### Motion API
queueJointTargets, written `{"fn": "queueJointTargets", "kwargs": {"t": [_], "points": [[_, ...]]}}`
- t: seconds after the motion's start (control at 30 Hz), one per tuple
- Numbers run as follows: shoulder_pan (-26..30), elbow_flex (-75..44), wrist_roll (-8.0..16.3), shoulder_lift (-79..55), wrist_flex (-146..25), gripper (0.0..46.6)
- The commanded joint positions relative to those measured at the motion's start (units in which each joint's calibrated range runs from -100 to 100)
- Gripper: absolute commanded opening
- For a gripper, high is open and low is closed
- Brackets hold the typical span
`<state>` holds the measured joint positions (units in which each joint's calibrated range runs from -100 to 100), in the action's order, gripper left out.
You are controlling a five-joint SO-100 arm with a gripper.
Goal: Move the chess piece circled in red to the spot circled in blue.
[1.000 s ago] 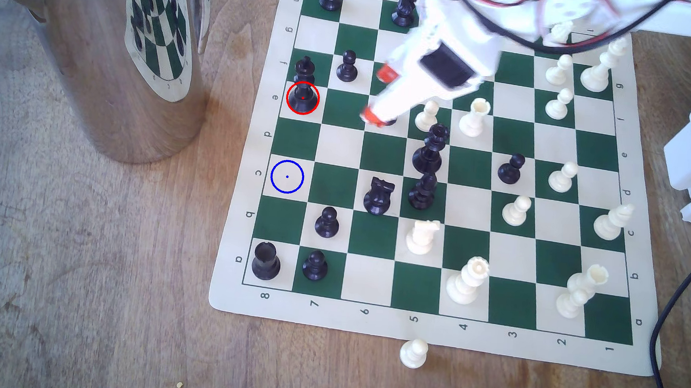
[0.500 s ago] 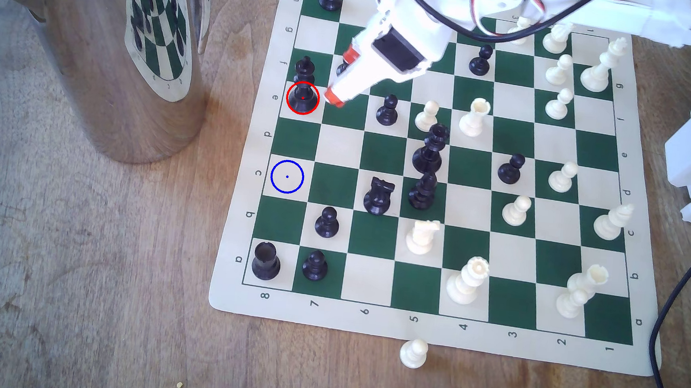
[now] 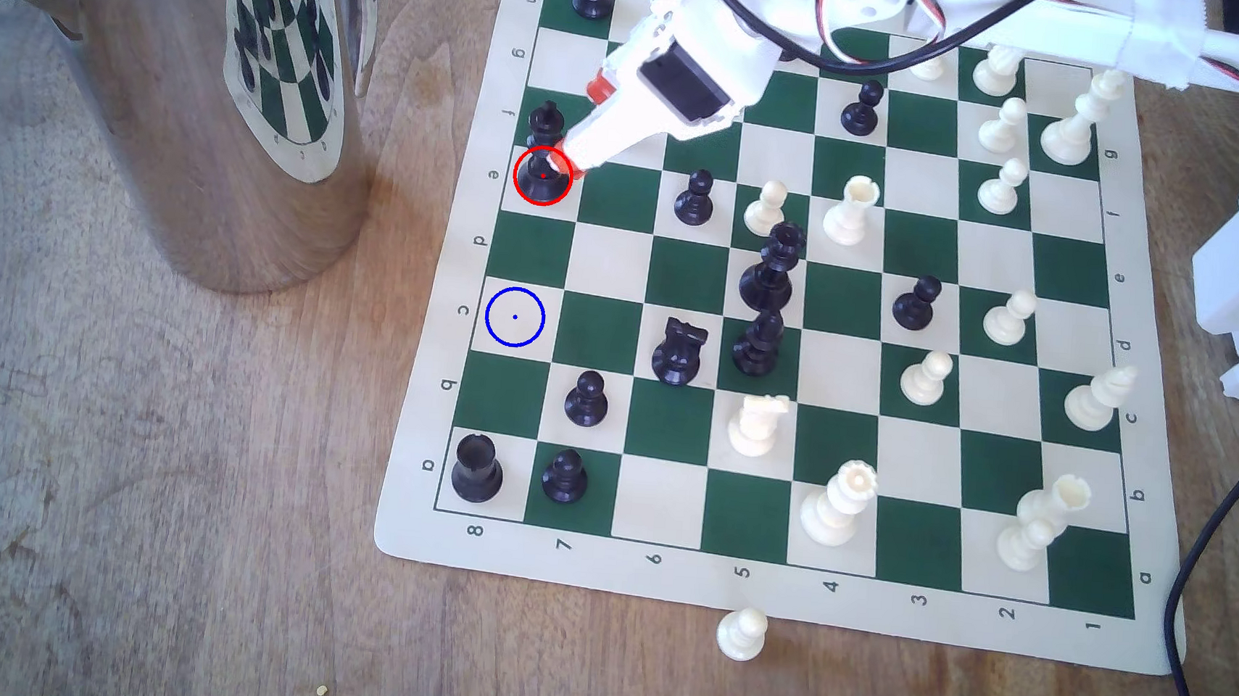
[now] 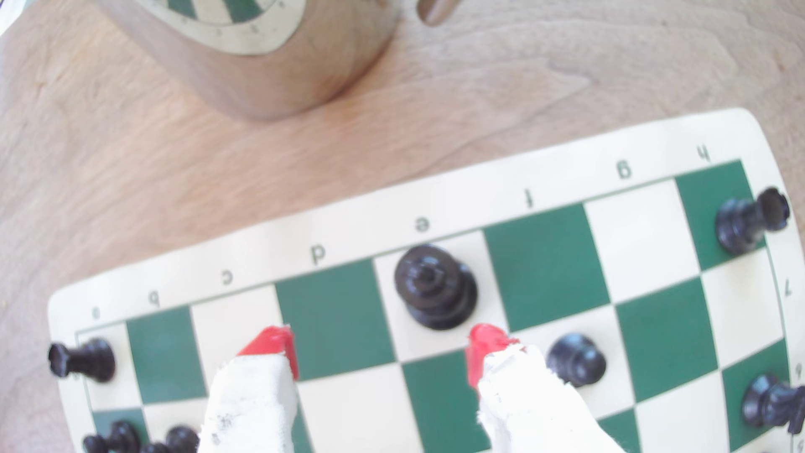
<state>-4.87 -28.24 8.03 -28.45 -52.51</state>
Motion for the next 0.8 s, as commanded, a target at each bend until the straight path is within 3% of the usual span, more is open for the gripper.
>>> {"fn": "queueJointTargets", "kwargs": {"t": [0.0, 0.77], "points": [[0.06, -6.93, -0.24, 0.35, 1.73, 21.9], [-0.73, -15.28, -0.73, -8.06, 3.45, 22.0]]}}
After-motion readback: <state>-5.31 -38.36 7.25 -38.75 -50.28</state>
